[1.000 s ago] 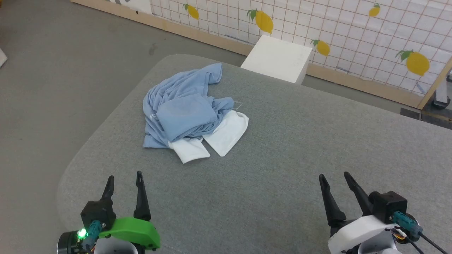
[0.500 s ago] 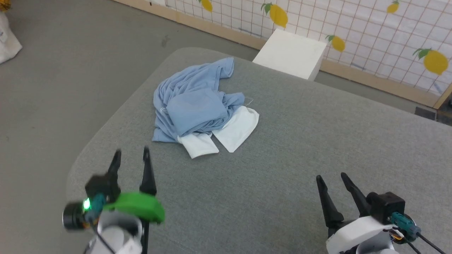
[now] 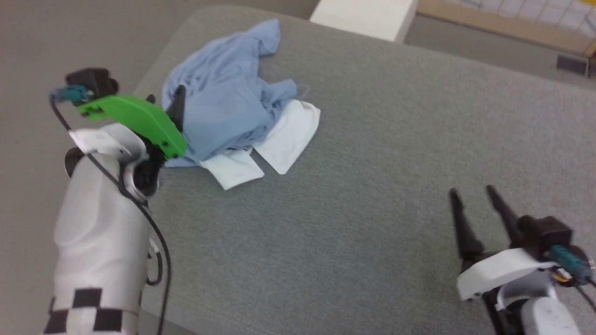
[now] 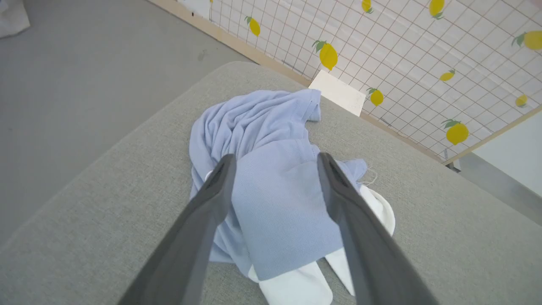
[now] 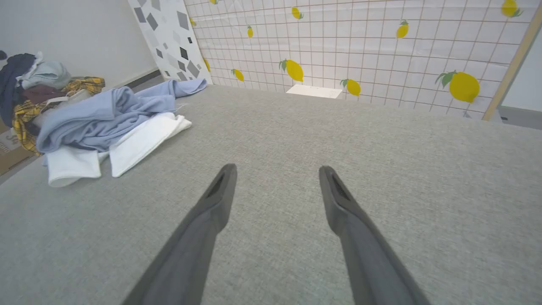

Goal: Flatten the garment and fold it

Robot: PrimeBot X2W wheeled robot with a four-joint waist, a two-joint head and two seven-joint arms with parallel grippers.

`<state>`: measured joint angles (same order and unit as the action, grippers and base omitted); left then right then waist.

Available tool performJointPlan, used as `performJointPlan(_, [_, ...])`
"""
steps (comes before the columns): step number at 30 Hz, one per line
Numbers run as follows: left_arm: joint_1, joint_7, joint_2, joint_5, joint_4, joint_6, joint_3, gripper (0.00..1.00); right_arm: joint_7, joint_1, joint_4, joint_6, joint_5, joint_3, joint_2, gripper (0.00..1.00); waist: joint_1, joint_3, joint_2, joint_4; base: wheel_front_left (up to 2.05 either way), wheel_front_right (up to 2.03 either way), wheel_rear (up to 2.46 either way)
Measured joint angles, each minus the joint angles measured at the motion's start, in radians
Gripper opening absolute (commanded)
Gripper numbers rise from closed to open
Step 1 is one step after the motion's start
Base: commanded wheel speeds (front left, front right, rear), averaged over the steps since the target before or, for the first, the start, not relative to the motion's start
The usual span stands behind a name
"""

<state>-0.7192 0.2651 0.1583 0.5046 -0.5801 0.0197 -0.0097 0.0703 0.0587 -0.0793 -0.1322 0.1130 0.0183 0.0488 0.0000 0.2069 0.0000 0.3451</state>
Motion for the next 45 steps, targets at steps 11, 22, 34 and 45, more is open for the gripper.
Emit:
performJointPlan(11, [-0.079, 0.223, 0.008, 0.093, -0.204, -0.027, 0.014, 1.0, -0.03, 0.009, 0.084, 0.0, -0.035, 0.123, 0.002, 1.0, 0.0001, 0.152, 0.0, -0.099, 0.0, 0.0, 0.0])
performJointPlan(22, [-0.063, 0.106, 0.045, 0.067, -0.2, 0.034, -0.021, 0.0, -0.026, 0.005, 0.06, 0.0, -0.014, 0.104, 0.001, 1.0, 0.0001, 0.143, 0.0, -0.135, 0.0, 0.0, 0.0])
performJointPlan(34, [-0.282, -0.01, 0.063, 0.025, 0.144, 0.095, -0.136, 0.0, 0.038, -0.029, -0.073, 0.0, 0.068, 0.083, 0.001, 1.0, 0.0, -0.015, 0.0, -0.177, 0.0, 0.0, 0.0])
performJointPlan(45, [-0.106, 0.068, -0.018, 0.034, 0.266, 0.104, -0.435, 0.0, 0.095, -0.041, -0.187, 0.0, 0.134, 0.104, 0.001, 1.0, 0.0, -0.089, 0.0, -0.37, 0.0, 0.0, 0.0])
